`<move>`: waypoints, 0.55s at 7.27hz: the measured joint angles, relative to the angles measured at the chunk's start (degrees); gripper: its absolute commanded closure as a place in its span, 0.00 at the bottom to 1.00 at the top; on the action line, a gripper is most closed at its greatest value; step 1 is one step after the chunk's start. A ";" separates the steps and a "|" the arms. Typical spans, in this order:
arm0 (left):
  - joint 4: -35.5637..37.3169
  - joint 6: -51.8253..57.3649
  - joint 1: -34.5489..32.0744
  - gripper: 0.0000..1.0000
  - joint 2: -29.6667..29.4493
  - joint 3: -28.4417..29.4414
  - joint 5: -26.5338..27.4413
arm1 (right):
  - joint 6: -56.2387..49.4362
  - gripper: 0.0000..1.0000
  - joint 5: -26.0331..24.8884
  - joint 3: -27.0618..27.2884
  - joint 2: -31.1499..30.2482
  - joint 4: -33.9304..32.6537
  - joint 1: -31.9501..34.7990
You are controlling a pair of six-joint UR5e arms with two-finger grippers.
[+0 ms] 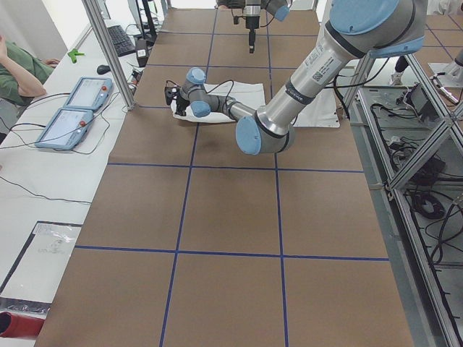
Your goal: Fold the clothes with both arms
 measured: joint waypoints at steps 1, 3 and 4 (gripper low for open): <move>-3.13 0.07 -0.02 0.96 -1.50 3.51 1.38 | 0.00 0.00 0.04 -0.12 0.05 0.02 0.05; -6.13 0.47 -0.09 0.00 -2.64 6.65 3.11 | -0.02 0.00 -0.02 -0.45 0.20 -0.07 0.39; -6.48 1.10 -0.14 0.00 -2.68 6.96 3.59 | -0.08 0.00 -0.17 -0.90 0.50 -0.22 1.07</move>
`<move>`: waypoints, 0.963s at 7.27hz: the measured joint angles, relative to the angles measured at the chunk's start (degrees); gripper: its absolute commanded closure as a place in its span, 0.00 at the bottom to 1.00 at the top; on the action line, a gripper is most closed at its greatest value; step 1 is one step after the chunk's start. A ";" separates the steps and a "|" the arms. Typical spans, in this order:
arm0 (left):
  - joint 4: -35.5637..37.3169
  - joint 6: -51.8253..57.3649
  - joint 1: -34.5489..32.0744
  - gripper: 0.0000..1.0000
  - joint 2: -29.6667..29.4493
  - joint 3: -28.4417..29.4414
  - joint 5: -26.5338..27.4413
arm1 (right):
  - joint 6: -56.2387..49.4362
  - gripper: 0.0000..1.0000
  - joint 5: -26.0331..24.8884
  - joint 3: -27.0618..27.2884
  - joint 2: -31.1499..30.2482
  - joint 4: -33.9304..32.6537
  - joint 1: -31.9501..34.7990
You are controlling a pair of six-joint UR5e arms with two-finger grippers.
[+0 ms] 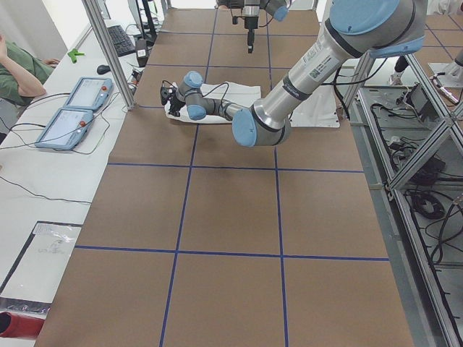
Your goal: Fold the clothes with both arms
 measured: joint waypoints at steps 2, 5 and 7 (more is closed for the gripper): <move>-0.44 1.24 -2.29 0.00 0.39 -0.48 -2.79 | -0.51 0.00 -1.12 -3.27 2.59 -0.30 1.72; 0.68 5.20 -5.59 0.00 10.80 -14.65 -10.36 | -6.54 0.00 -9.64 -13.59 16.23 -11.88 0.88; 2.66 5.77 -6.15 0.00 20.10 -28.02 -13.35 | -11.03 0.00 -17.31 -22.18 24.86 -18.22 0.54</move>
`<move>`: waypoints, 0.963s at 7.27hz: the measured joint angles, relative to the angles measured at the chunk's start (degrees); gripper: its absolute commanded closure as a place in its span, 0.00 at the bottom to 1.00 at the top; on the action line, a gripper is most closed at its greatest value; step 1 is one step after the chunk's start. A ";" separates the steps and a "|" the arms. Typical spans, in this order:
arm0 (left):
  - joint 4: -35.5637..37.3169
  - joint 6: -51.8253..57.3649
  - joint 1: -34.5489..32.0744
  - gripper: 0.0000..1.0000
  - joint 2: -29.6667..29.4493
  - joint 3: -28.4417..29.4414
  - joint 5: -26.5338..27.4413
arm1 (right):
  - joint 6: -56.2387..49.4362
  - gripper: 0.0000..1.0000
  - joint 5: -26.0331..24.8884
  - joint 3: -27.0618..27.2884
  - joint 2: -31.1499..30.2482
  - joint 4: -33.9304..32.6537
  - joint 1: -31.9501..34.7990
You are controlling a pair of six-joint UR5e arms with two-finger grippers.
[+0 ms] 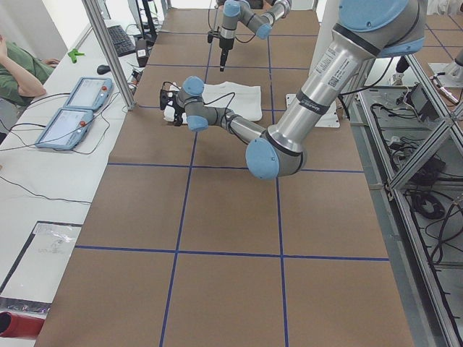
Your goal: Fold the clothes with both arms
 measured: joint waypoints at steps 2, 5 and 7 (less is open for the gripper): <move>8.65 0.95 -0.39 0.00 7.79 -15.94 -4.02 | -1.18 0.00 -5.43 -11.32 7.34 0.45 1.04; 23.80 4.20 -0.30 0.00 11.07 -31.00 -5.25 | -3.48 0.00 -9.97 -32.64 15.08 15.26 4.09; 25.09 4.45 -0.23 0.00 11.08 -31.94 -5.26 | -6.53 0.01 -13.55 -41.73 19.59 19.37 4.62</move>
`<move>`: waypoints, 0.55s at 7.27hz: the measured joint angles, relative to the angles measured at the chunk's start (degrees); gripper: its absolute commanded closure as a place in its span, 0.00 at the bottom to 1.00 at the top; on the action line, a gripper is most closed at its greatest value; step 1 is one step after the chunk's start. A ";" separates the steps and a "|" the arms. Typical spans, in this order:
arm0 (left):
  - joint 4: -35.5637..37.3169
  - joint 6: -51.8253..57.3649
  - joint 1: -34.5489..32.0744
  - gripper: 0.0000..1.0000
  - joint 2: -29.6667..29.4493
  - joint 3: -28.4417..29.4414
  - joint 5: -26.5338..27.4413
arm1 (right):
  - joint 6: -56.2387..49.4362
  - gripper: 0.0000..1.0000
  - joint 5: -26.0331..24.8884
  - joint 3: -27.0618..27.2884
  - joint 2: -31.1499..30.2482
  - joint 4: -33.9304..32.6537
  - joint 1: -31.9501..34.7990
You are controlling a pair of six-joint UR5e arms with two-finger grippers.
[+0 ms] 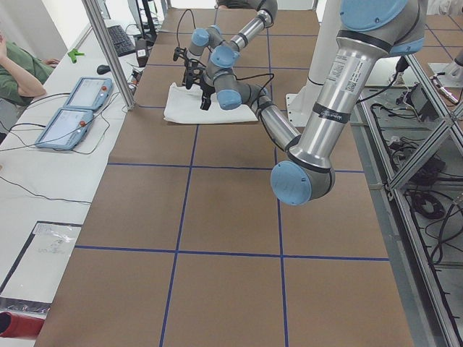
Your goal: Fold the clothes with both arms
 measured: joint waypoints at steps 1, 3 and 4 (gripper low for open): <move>0.07 0.02 0.03 0.00 -0.05 0.16 0.03 | -0.98 0.01 -1.19 -2.75 1.48 0.84 0.02; 0.01 0.03 0.06 0.00 -0.15 0.46 -0.04 | -3.29 0.01 -2.67 -5.90 3.10 1.34 0.00; -0.05 0.03 0.06 0.00 -0.18 0.50 -0.09 | -4.42 0.01 -2.90 -6.67 3.40 1.38 -0.02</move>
